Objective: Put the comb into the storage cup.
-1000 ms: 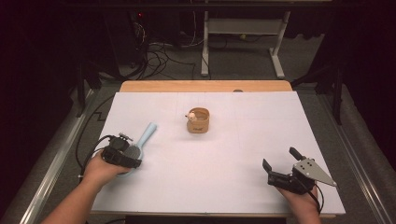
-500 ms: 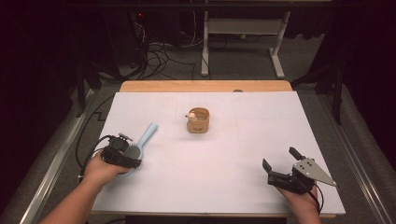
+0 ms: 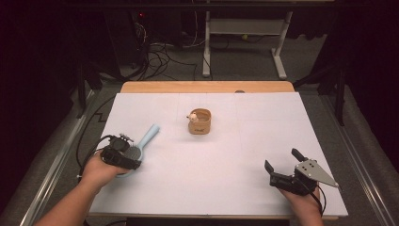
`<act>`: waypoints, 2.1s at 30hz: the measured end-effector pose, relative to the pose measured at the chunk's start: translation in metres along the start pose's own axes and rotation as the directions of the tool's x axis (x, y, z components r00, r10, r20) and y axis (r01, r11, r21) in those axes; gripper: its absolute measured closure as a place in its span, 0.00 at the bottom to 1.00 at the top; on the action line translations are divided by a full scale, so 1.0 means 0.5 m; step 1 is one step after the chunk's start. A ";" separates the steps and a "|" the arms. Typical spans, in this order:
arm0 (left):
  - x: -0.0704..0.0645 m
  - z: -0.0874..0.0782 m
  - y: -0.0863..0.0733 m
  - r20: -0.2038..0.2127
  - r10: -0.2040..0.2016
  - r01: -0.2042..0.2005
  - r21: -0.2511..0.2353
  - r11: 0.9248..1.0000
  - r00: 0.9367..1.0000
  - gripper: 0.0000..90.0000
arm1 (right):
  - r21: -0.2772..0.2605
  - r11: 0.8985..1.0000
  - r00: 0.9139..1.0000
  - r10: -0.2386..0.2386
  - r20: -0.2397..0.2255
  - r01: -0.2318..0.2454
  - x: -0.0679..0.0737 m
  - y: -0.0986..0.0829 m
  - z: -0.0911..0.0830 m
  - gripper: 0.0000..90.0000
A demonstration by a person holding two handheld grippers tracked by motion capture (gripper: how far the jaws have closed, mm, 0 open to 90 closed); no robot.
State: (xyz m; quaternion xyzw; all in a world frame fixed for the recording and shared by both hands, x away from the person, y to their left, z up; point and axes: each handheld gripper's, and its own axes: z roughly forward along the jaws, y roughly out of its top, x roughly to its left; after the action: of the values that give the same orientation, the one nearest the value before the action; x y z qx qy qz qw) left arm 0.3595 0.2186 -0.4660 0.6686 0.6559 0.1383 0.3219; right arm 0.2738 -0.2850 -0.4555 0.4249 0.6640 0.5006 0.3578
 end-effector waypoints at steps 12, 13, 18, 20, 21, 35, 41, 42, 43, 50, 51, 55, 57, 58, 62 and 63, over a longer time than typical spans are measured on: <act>-0.014 -0.038 -0.004 0.038 0.050 -0.049 -0.018 0.999 0.998 0.23 | -0.002 1.000 1.000 -0.001 0.001 0.001 0.000 0.000 -0.002 0.00; -0.016 -0.041 -0.006 0.041 0.054 -0.053 -0.019 0.998 0.998 0.23 | -0.002 1.000 1.000 -0.001 0.001 0.001 0.000 0.000 -0.002 0.00; -0.029 -0.057 -0.020 0.055 0.111 -0.110 -0.017 0.994 0.992 0.23 | -0.001 1.000 1.000 0.000 0.001 0.000 0.001 0.000 -0.001 0.00; -0.037 -0.061 -0.025 0.063 0.121 -0.120 -0.020 0.993 0.991 0.23 | -0.001 1.000 1.000 -0.001 0.002 0.001 0.001 0.000 -0.001 0.00; -0.045 -0.065 -0.029 0.079 0.129 -0.128 -0.017 0.992 0.988 0.23 | -0.001 1.000 1.000 -0.002 0.002 0.002 0.001 0.000 -0.001 0.00; -0.122 -0.068 -0.055 0.174 0.198 -0.199 -0.012 0.980 0.965 0.23 | -0.005 1.000 1.000 -0.005 0.003 0.005 0.000 0.000 -0.002 0.00; -0.153 -0.065 -0.061 0.206 0.217 -0.218 -0.018 0.976 0.954 0.23 | -0.005 1.000 1.000 -0.007 0.003 0.007 0.001 -0.001 -0.001 0.00; -0.157 -0.066 -0.061 0.218 0.223 -0.225 -0.016 0.974 0.950 0.23 | -0.004 1.000 1.000 -0.008 0.004 0.008 0.001 0.000 -0.002 0.00; -0.167 -0.064 -0.060 0.226 0.228 -0.229 -0.021 0.973 0.947 0.23 | -0.004 1.000 1.000 -0.008 0.004 0.008 0.001 0.000 -0.002 0.00; -0.201 -0.056 -0.053 0.249 0.249 -0.252 -0.023 0.968 0.936 0.23 | -0.006 1.000 1.000 0.004 0.002 -0.004 -0.002 -0.001 -0.002 0.00; -0.205 -0.054 -0.052 0.253 0.251 -0.253 -0.026 0.967 0.934 0.23 | -0.006 1.000 1.000 0.005 0.002 -0.005 -0.002 -0.002 -0.001 0.00; -0.218 -0.047 -0.055 0.260 0.266 -0.269 -0.026 0.963 0.928 0.23 | -0.006 1.000 1.000 0.004 0.000 -0.004 -0.004 -0.003 0.000 0.00; -0.226 -0.041 -0.058 0.267 0.274 -0.277 -0.027 0.960 0.924 0.23 | -0.006 1.000 1.000 -0.002 0.002 0.002 -0.002 -0.003 0.001 0.00; -0.231 -0.039 -0.059 0.272 0.274 -0.278 -0.025 0.960 0.922 0.23 | -0.007 1.000 1.000 -0.011 0.004 0.011 -0.001 -0.004 0.003 0.00; -0.248 -0.030 -0.057 0.284 0.285 -0.289 -0.029 0.957 0.915 0.23 | -0.009 1.000 1.000 -0.014 0.005 0.014 -0.002 -0.003 0.005 0.00; -0.255 -0.030 -0.054 0.291 0.281 -0.285 -0.029 0.958 0.915 0.23 | -0.002 1.000 0.999 -0.028 0.015 0.028 -0.002 -0.002 0.008 0.00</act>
State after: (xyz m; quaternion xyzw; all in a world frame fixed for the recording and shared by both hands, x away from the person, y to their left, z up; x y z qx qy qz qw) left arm 0.3164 0.0971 -0.4409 0.7718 0.4985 0.0785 0.3870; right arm 0.2777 -0.2844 -0.4576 0.4187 0.6667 0.4931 0.3703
